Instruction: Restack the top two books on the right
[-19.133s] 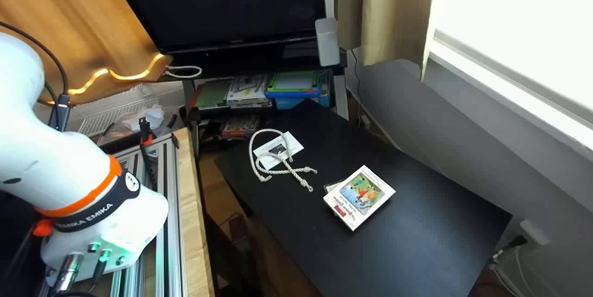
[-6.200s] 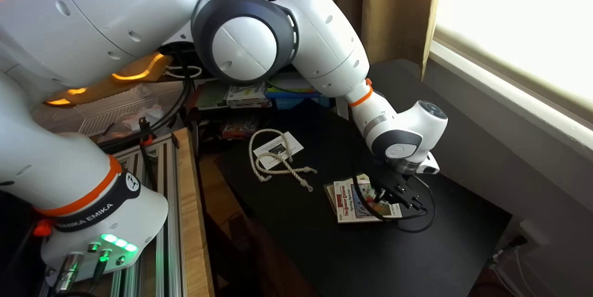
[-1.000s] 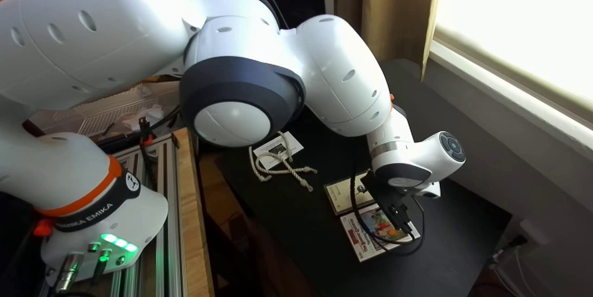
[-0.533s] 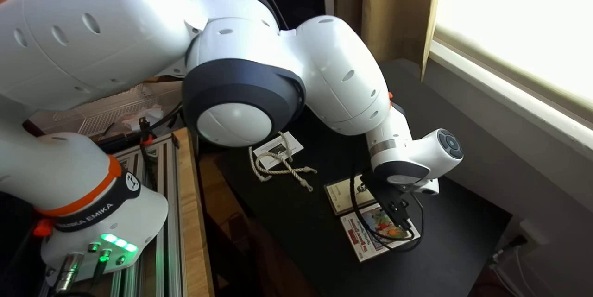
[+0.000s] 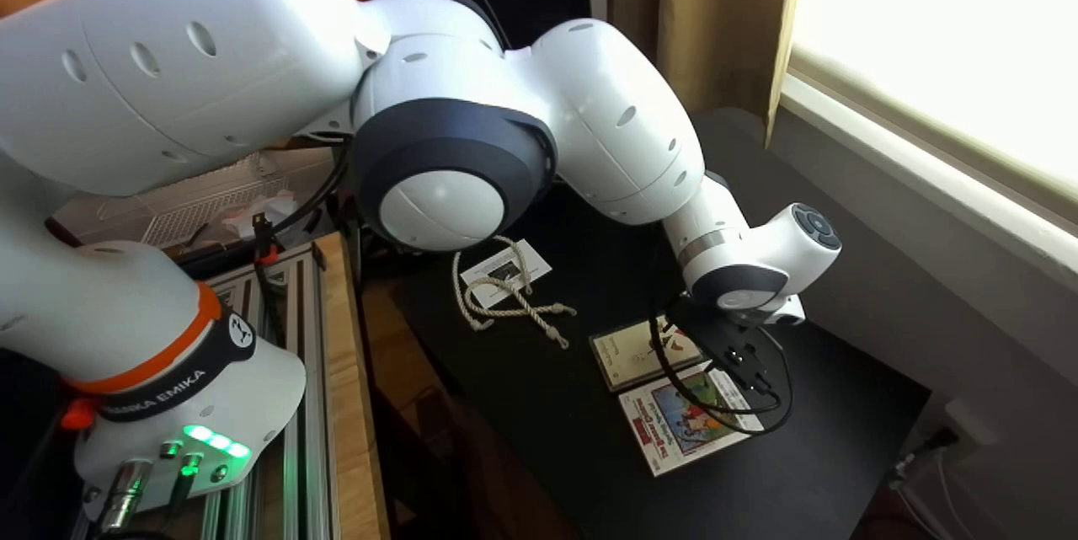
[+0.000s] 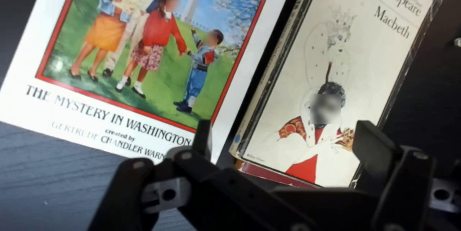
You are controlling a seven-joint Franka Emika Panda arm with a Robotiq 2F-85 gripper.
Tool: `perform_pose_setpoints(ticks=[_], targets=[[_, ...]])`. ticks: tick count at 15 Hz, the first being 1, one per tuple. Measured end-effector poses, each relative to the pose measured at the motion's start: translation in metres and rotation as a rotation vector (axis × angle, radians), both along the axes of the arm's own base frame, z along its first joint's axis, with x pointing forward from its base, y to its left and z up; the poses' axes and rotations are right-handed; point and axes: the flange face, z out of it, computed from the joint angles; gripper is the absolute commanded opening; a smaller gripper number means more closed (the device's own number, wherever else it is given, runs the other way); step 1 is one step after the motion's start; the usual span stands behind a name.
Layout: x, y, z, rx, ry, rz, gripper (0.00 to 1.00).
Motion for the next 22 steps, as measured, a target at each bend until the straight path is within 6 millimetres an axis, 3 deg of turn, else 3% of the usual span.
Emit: perform_pose_setpoints(ticks=[12, 22], targets=[[0.020, 0.021, -0.010, 0.036, 0.003, 0.303, 1.00], [0.020, 0.026, -0.014, 0.011, -0.029, 0.391, 1.00]])
